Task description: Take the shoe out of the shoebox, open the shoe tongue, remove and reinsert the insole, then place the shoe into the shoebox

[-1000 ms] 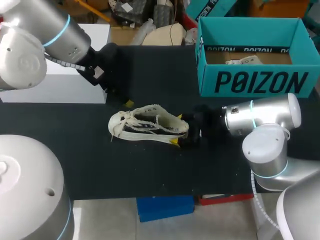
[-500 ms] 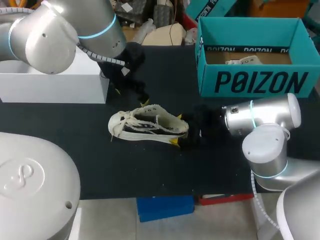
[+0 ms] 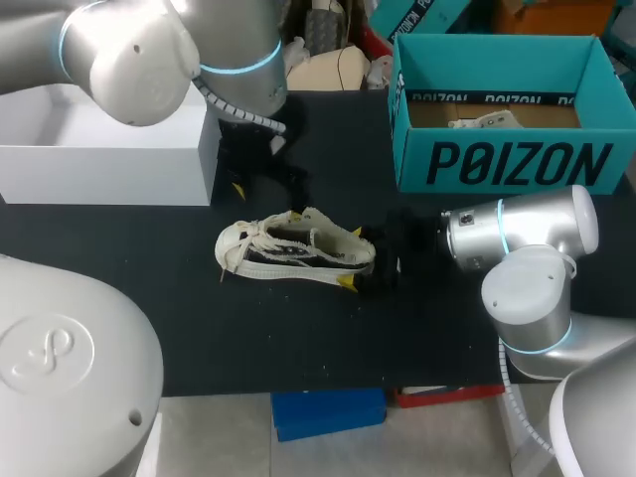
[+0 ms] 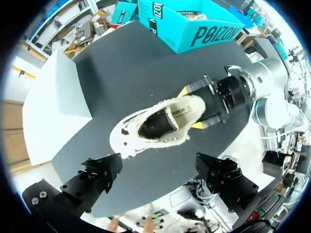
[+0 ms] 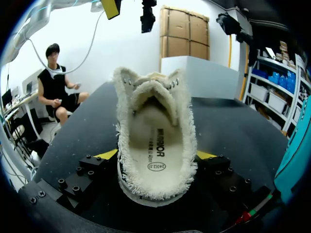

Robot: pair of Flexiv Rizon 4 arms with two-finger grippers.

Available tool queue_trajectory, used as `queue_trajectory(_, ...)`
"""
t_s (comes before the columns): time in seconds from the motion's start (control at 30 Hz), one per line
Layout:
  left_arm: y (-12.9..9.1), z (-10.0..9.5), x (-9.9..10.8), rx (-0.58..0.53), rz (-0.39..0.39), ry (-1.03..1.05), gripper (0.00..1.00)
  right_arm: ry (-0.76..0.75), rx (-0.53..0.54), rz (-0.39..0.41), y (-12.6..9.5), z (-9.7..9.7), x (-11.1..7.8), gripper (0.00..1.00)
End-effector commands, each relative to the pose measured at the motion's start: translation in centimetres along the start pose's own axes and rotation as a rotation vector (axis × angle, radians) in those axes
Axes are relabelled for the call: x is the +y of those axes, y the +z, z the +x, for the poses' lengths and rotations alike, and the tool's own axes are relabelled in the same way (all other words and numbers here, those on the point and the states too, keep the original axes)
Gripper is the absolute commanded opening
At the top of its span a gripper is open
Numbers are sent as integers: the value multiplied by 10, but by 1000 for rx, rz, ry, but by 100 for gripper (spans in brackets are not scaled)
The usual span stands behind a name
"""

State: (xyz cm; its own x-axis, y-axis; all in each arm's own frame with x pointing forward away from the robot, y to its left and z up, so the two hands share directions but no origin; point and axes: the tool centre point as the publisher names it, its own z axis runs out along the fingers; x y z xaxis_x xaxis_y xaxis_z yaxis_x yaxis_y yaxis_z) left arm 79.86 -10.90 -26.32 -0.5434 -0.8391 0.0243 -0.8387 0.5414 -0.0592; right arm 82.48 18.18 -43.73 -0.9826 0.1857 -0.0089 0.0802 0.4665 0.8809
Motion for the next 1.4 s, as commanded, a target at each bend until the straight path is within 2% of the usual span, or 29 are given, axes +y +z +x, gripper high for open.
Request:
queue_trajectory(0.03, 14, 15, -20, -96, -148, -41, 100, 1, -1, 1, 3, 1, -1, 0)
queue_trajectory(0.3, 34, 16, -18, -158, -168, -97, 100, 1, -1, 1, 3, 1, -1, 0)
queue_trajectory(0.5, 50, 14, -23, -172, -116, -83, 100, 1, -1, 1, 3, 1, -1, 0)
queue_trajectory(1.1, 50, 12, -24, -179, -104, -99, 100, 1, -1, 1, 3, 1, -1, 0)
queue_trajectory(1.23, 62, 12, -27, -190, -120, -112, 100, 1, -1, 1, 3, 1, -1, 0)
queue_trajectory(1.4, 73, 11, -24, -194, -88, -154, 100, 1, -1, 1, 3, 1, -1, 0)
